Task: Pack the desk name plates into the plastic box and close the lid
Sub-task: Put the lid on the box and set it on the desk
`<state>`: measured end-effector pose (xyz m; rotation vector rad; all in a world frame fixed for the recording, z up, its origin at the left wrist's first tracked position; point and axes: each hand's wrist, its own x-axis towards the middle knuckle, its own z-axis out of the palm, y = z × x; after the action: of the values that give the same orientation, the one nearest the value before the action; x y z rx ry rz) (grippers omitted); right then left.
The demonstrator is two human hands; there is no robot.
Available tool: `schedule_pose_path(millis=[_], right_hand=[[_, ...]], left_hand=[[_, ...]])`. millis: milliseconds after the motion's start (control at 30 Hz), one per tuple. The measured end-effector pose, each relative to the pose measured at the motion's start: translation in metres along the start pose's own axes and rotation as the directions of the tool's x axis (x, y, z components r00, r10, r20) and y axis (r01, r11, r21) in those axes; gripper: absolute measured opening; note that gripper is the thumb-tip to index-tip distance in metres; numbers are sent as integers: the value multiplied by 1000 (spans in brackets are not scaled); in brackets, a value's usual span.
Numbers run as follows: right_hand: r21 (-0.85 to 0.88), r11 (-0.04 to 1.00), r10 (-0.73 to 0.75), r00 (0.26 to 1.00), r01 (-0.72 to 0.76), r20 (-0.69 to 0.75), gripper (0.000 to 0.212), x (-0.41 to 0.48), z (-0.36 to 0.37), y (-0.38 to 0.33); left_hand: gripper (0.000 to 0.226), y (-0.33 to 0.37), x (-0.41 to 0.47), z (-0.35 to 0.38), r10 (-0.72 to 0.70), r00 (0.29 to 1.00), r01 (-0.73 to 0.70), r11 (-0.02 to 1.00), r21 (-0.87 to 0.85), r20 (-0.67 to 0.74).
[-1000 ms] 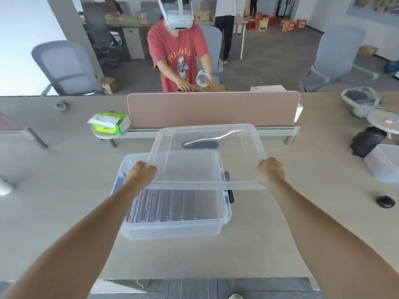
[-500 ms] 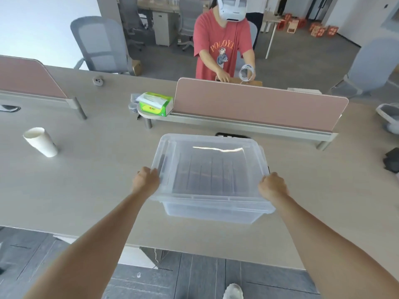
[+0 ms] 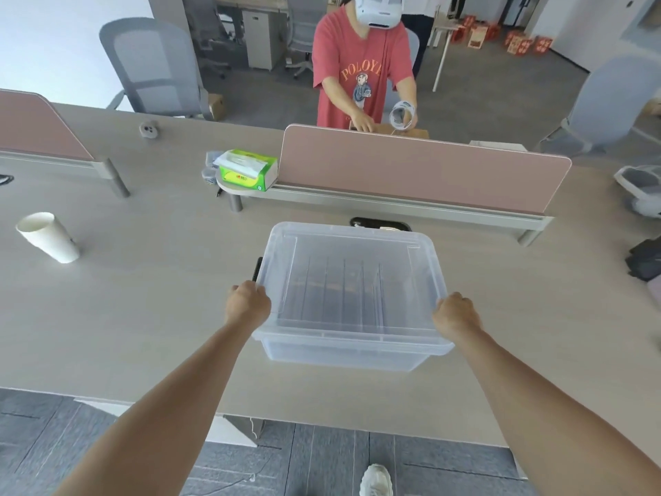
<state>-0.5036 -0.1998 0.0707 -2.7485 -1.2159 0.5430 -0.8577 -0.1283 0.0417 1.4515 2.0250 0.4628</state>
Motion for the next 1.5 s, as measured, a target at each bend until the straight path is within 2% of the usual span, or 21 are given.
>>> schedule_pose_path(millis=[267,533,667,867,1000,1167,1267,1367,1433,1500], right_hand=[[6,1000,-25,999,24,32,37,13,8,10],[12,999,31,999,-31,15,37,39,-10,47],[2,996,94,995,-94,23,34,53,-27,72],[16,992,123,990,-124,64,33,75,-52,102],[-15,993,115,992,-114,57,38,95,-59,109],[51,994,92,996,-93,20,59,127,-53,109],[163,981,97,992,-108,77,67,144,-42,111],[265,952,118,982,-154,146,70,155,-33,109],[285,941,134,975,-181,175,72,159,-36,106],[293,935,142,970,-197,199,76,162,-40,105]], left_hand=[[33,8,1,13,-35,999,34,999,-39,-14],[34,51,-8,42,-10,999,14,997,-74,51],[34,83,-15,63,20,996,-18,1000,-13,91],[32,110,-14,84,-18,994,14,999,32,112],[44,124,-8,92,-81,994,70,989,132,78],[68,130,12,99,-198,975,200,980,-13,99],[71,128,19,102,-219,963,235,967,-96,154],[84,123,28,107,-235,950,278,935,-219,204],[76,122,30,111,-244,950,291,915,-278,194],[64,125,26,113,-234,964,260,931,-256,129]])
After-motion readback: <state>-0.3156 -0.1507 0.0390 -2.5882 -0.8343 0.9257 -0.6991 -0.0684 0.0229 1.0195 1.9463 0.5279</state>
